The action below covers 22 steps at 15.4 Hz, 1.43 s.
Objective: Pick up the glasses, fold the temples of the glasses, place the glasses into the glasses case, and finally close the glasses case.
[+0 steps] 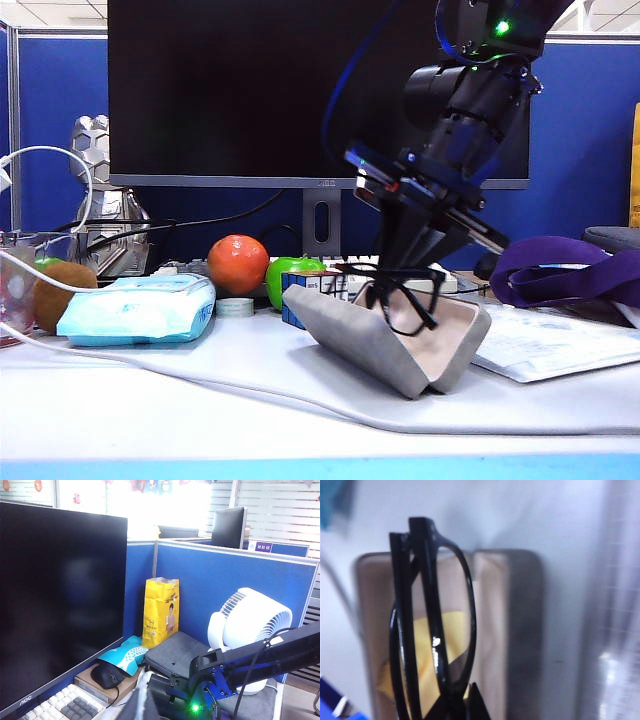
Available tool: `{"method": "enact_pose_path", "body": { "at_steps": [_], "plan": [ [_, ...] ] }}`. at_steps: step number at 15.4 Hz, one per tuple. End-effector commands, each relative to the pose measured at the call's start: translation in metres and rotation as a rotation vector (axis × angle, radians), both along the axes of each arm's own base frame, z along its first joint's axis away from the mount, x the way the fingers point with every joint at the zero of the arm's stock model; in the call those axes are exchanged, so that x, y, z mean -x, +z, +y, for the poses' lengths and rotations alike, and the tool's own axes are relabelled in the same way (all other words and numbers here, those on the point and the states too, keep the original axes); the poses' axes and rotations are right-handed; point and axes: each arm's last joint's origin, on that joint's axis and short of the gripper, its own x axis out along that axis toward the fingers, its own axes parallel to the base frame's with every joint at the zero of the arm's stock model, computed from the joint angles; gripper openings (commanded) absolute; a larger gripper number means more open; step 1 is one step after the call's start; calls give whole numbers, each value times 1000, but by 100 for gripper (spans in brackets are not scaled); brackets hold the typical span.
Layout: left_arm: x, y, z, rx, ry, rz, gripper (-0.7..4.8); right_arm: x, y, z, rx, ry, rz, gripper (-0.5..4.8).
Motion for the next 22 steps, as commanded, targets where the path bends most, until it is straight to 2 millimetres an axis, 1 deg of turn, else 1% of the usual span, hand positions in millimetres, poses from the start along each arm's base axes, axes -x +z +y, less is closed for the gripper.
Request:
{"method": "enact_pose_path", "body": {
  "at_steps": [1,3,6,7,10,11,14,16,19,22],
  "plan": [
    [1,1,0,1,0,-10,-5,-1,1,1,6,-2,-18,-1],
    [1,0,0,-2,1,1,-6,-1,-1,2,-20,8,4,-1],
    [1,0,0,-3,0,3,-5,0,-2,6,-142,42,62,-1],
    [1,0,0,-3,0,3,-5,-1,-2,6,-150,31,65,-1],
    [1,0,0,-3,0,3,-5,-2,-7,6,-116,17,69,-1],
    [1,0,0,-3,0,3,-6,-1,-9,9,-65,11,47,-1],
    [0,0,0,-3,2,3,-6,2,-11,16,-13,20,26,-1],
    [0,0,0,-3,3,3,-6,3,-12,21,-27,40,24,-1],
    [0,-1,0,-4,3,9,-5,5,-9,20,-28,37,38,-1],
    [0,-1,0,-5,3,10,-6,7,-3,19,-36,49,18,-1]
  ]
}}
